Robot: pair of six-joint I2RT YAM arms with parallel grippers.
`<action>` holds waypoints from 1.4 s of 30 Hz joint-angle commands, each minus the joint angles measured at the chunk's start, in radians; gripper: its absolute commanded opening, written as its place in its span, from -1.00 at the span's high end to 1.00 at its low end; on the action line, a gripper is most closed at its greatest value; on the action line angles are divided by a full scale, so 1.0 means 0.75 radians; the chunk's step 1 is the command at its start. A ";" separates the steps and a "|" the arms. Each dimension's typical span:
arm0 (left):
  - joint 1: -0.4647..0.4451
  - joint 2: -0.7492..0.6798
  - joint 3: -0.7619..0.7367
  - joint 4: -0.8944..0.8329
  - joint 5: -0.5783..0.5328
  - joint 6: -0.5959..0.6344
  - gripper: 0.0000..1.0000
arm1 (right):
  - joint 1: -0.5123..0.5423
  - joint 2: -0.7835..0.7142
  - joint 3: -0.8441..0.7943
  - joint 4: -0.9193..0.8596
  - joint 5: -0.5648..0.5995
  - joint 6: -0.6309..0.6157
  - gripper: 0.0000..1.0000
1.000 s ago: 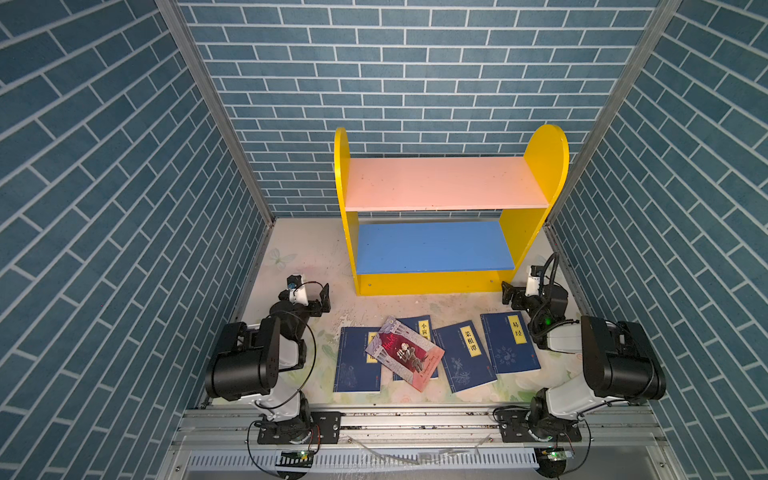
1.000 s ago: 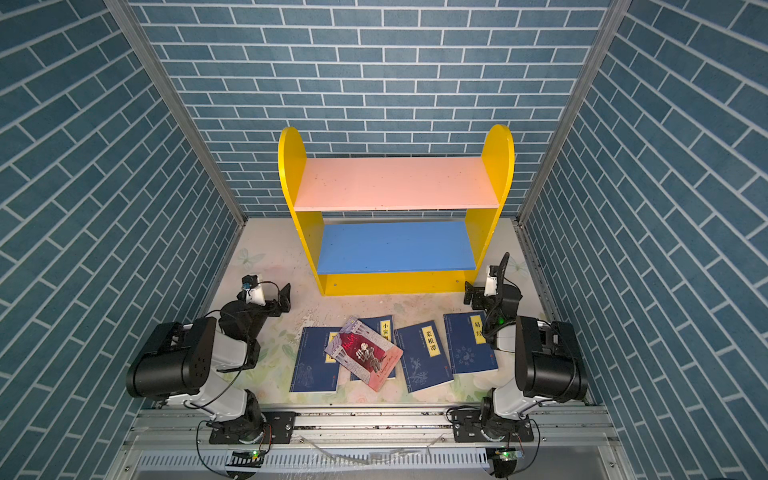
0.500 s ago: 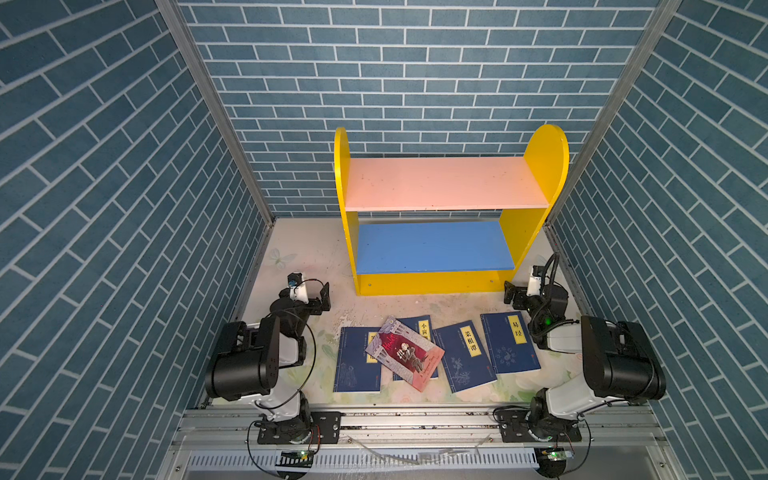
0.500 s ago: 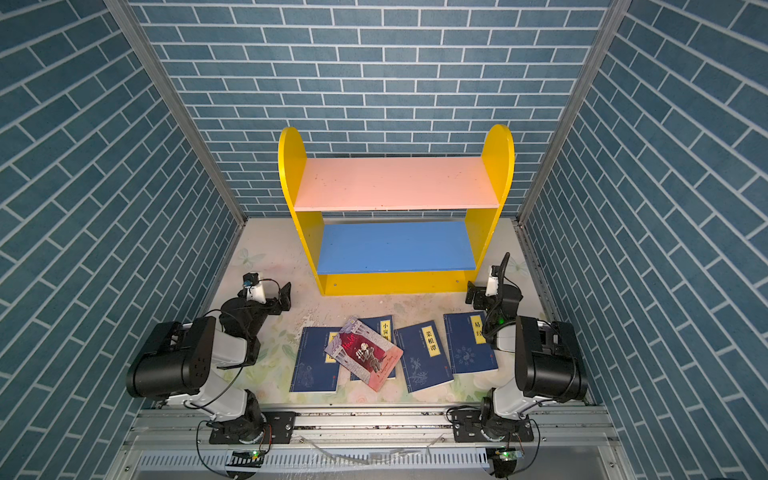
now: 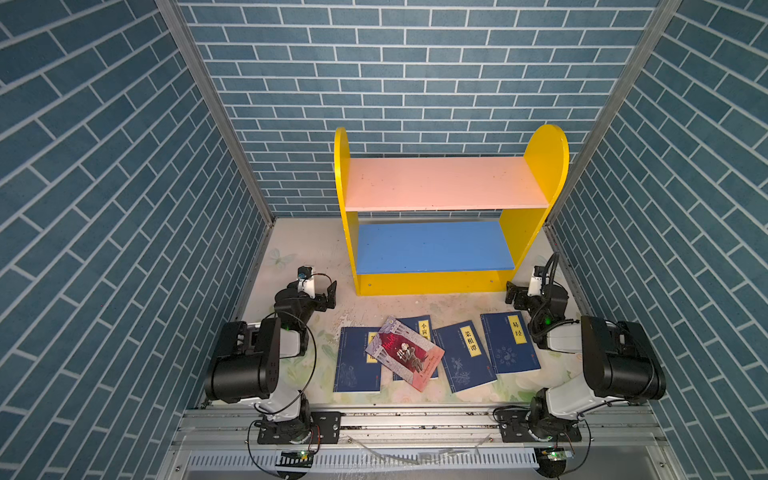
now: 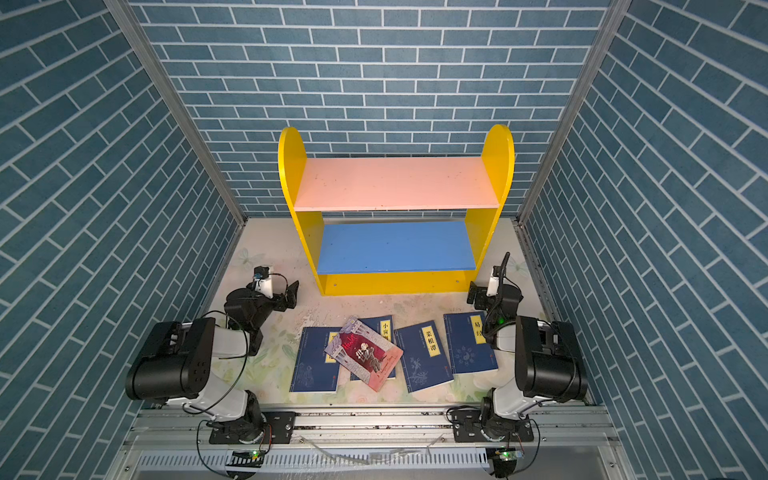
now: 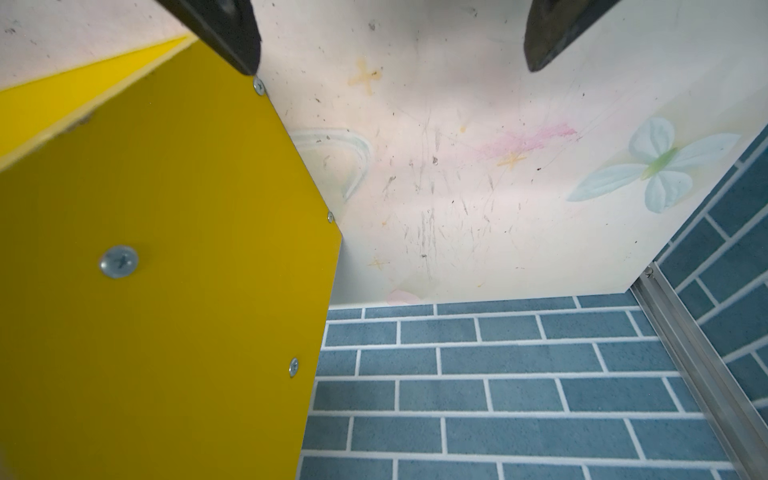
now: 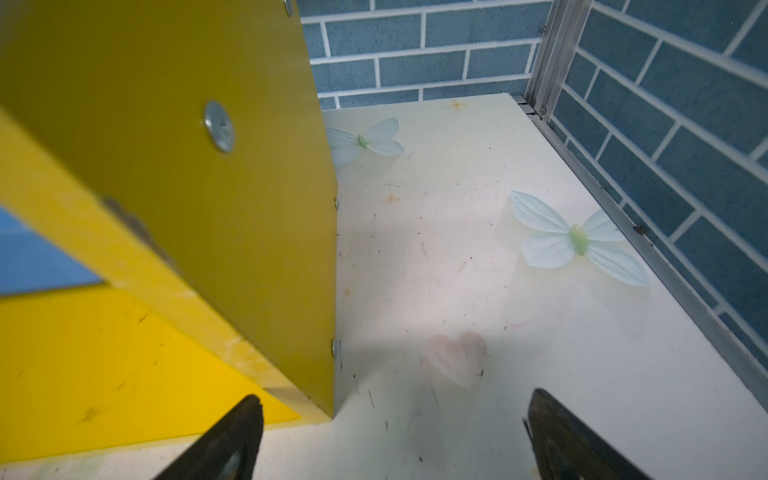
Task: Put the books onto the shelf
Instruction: 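Raise both arms and reach both grippers toward the Hamlet paperback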
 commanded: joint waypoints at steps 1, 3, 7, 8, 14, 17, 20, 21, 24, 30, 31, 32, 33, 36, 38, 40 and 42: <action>-0.003 -0.023 -0.035 0.069 -0.021 0.013 -0.99 | 0.002 -0.014 0.001 0.037 0.021 0.015 -0.97; -0.001 -0.051 -0.043 0.060 -0.016 0.011 -0.99 | 0.002 -0.026 -0.014 0.054 0.059 0.027 -0.97; 0.001 -0.125 -0.027 -0.040 0.004 0.017 -0.99 | 0.002 -0.078 -0.019 0.022 0.077 0.027 -0.97; 0.001 -0.153 -0.019 -0.082 0.007 0.019 -0.99 | 0.002 -0.096 -0.021 0.013 0.080 0.029 -0.97; 0.001 -0.321 0.063 -0.423 -0.003 0.025 -0.99 | 0.002 -0.194 -0.049 -0.029 0.102 0.031 -0.95; 0.001 -0.407 0.041 -0.471 -0.001 0.052 -0.99 | 0.002 -0.266 -0.083 -0.040 0.149 0.041 -0.94; 0.001 -0.501 0.105 -0.692 0.010 0.063 -0.99 | 0.002 -0.375 -0.087 -0.152 0.200 0.037 -0.91; 0.001 -0.530 0.134 -0.769 0.014 0.058 -0.99 | 0.004 -0.430 -0.084 -0.212 0.224 0.042 -0.89; 0.001 -0.592 0.221 -0.972 0.029 0.050 -0.99 | 0.013 -0.585 -0.093 -0.340 0.337 0.108 -0.82; 0.001 -0.628 0.519 -1.562 -0.007 0.083 -0.99 | 0.061 -0.888 0.097 -0.992 0.413 0.268 -0.73; 0.001 -0.630 0.589 -1.681 -0.023 0.082 -0.99 | 0.068 -0.921 0.143 -1.130 0.403 0.302 -0.71; 0.001 -0.631 0.650 -1.799 -0.025 0.097 -0.99 | 0.076 -0.953 0.181 -1.240 0.393 0.337 -0.71; 0.001 -0.632 0.701 -1.885 -0.028 0.111 -0.99 | 0.080 -0.982 0.205 -1.318 0.383 0.378 -0.71; 0.001 -0.643 0.836 -2.117 -0.042 0.133 -0.99 | 0.093 -1.070 0.248 -1.462 0.295 0.468 -0.65; 0.001 -0.649 0.915 -2.237 -0.045 0.137 -0.99 | 0.105 -1.127 0.246 -1.525 0.249 0.536 -0.64; 0.001 -0.660 0.974 -2.319 -0.029 0.134 -0.99 | 0.114 -1.171 0.242 -1.578 0.189 0.585 -0.62; 0.001 -0.669 1.034 -2.397 -0.006 0.115 -0.99 | 0.127 -1.206 0.241 -1.629 0.147 0.617 -0.59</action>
